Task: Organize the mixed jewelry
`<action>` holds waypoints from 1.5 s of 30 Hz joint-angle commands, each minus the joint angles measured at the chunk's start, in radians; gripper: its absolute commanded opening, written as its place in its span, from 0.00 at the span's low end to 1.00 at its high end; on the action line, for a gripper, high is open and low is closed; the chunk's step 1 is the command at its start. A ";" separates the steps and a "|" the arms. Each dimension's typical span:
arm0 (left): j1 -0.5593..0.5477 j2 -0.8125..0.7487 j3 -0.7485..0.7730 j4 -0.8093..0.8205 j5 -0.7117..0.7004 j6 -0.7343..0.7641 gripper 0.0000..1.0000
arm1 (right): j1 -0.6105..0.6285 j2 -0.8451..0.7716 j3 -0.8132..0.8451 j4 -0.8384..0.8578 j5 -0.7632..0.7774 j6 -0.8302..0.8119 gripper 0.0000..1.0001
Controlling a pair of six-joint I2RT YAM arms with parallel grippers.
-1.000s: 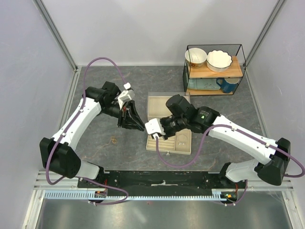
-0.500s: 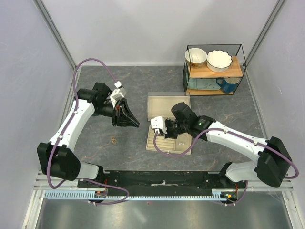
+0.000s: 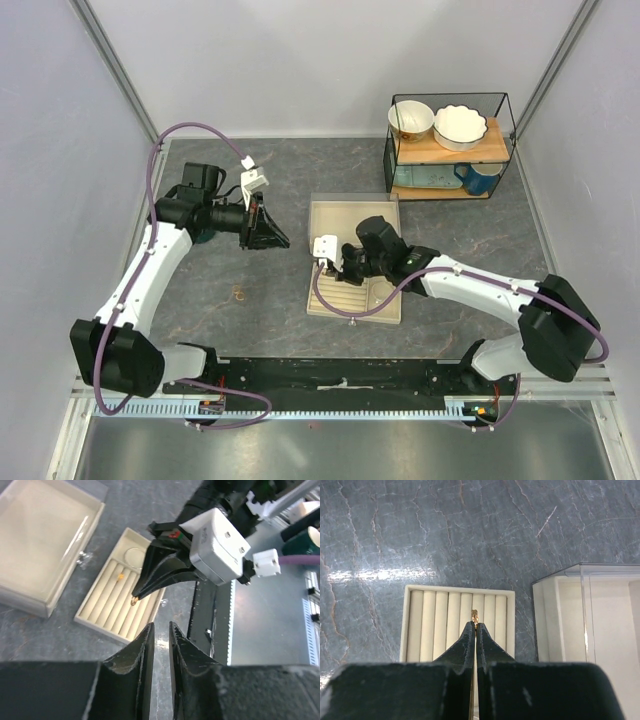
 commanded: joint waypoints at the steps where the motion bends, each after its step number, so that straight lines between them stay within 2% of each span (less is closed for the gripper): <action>1: -0.003 -0.024 0.021 0.175 -0.180 -0.255 0.24 | -0.009 0.019 0.017 0.048 0.023 0.031 0.00; 5: -0.005 -0.024 0.008 0.181 -0.327 -0.256 0.25 | -0.012 0.037 0.013 0.024 0.050 0.023 0.00; 17: -0.040 0.010 0.018 0.208 -0.628 -0.265 0.29 | -0.021 0.117 0.040 -0.069 0.104 -0.004 0.00; 45: -0.053 0.002 -0.011 0.208 -0.605 -0.255 0.30 | -0.027 0.257 0.129 -0.069 0.130 -0.020 0.00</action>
